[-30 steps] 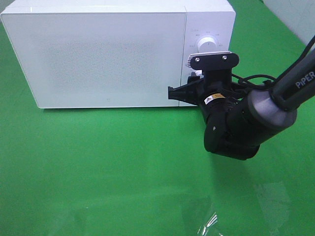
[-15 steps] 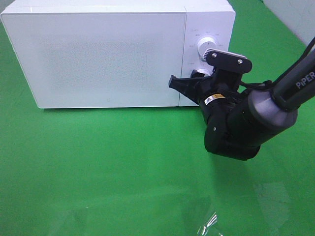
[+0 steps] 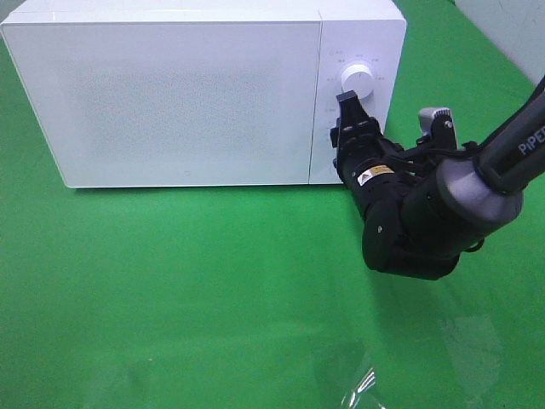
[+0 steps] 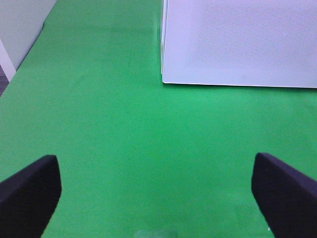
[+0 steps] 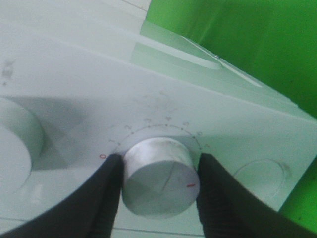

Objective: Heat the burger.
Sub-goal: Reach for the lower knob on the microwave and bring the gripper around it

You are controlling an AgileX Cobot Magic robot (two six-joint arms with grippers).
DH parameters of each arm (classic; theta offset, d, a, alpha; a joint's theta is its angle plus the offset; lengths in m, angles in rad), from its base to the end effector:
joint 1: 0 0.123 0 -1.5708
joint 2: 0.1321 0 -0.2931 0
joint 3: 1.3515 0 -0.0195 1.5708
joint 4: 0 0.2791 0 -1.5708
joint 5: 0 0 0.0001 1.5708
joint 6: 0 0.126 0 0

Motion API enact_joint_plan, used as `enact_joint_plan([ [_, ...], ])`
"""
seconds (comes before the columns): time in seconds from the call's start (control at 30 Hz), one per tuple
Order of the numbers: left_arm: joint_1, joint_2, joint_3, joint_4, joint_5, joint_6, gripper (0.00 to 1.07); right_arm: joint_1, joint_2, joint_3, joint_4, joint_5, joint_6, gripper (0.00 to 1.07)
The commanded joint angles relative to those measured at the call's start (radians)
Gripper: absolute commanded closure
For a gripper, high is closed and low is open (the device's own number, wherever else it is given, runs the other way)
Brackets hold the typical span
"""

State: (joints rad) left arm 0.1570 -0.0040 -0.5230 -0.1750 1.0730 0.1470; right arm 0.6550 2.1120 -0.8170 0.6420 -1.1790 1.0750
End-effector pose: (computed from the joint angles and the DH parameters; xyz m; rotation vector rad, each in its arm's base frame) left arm 0.0407 -0.0131 0.2827 0.0020 2.0174 -0.0158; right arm 0.3632 0.1910 0.0862 1.0174 1.4485 1.0101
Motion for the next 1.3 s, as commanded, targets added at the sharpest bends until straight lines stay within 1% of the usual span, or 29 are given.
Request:
enact_joint_plan([
  [0.03,-0.007,-0.007,0.004,-0.007,0.001,-0.005,0.1,0.002,-0.016,-0.036,-0.17,-0.013,0.202,1.07],
  [0.07,-0.007,-0.007,0.004,-0.007,0.001,-0.005,0.1,0.002,-0.016,-0.036,-0.183,-0.027,0.266,1.07],
  [0.2,-0.007,-0.007,0.004,-0.007,0.001,-0.005,0.1,0.002,-0.016,-0.036,-0.2,-0.049,0.329,1.07],
  [0.63,-0.007,-0.007,0.004,-0.007,0.001,-0.005,0.1,0.0,-0.016,-0.036,-0.191,-0.048,0.263,1.07],
  [0.8,-0.007,-0.007,0.004,-0.007,0.001,-0.005,0.1,-0.001,-0.016,-0.036,-0.148,-0.047,0.225,1.02],
  [0.83,-0.007,-0.007,0.004,-0.007,0.001,-0.005,0.1,-0.001,-0.016,-0.036,-0.122,-0.046,0.217,0.97],
  [0.87,-0.007,-0.007,0.004,-0.007,0.001,-0.005,0.1,-0.001,-0.016,-0.036,-0.122,-0.046,0.217,0.97],
  [0.9,-0.007,-0.007,0.004,-0.007,0.001,-0.005,0.1,-0.001,-0.016,-0.036,-0.086,-0.046,0.213,0.9],
  [0.93,-0.007,-0.007,0.004,-0.007,0.001,-0.005,0.1,-0.001,-0.016,-0.036,-0.086,-0.046,0.213,0.9],
  [1.0,-0.007,-0.007,0.004,-0.007,0.001,-0.005,0.1,-0.001,-0.016,-0.036,-0.042,-0.046,0.187,0.75],
  [1.03,-0.007,-0.007,0.004,-0.007,0.001,-0.005,0.1,-0.001,-0.016,-0.036,-0.042,-0.046,0.187,0.75],
  [1.07,-0.007,-0.007,0.004,-0.007,0.001,-0.005,0.1,-0.001,-0.016,-0.035,-0.016,-0.043,0.171,0.65],
  [1.1,-0.007,-0.007,0.004,-0.007,0.001,-0.005,0.1,-0.001,-0.016,-0.035,-0.016,-0.043,0.171,0.65],
  [1.13,-0.007,-0.007,0.004,-0.007,0.001,-0.005,0.1,0.0,-0.02,-0.024,0.014,-0.039,0.165,0.56],
  [1.17,-0.007,-0.007,0.004,-0.007,0.001,-0.005,0.1,0.001,-0.028,-0.012,0.027,-0.022,0.146,0.5],
  [1.27,-0.007,-0.007,0.004,-0.007,0.001,-0.005,0.1,0.001,-0.032,-0.004,0.027,-0.017,0.136,0.47],
  [1.3,-0.007,-0.007,0.004,-0.007,0.001,-0.005,0.1,0.002,-0.044,0.014,0.018,-0.003,0.123,0.45],
])
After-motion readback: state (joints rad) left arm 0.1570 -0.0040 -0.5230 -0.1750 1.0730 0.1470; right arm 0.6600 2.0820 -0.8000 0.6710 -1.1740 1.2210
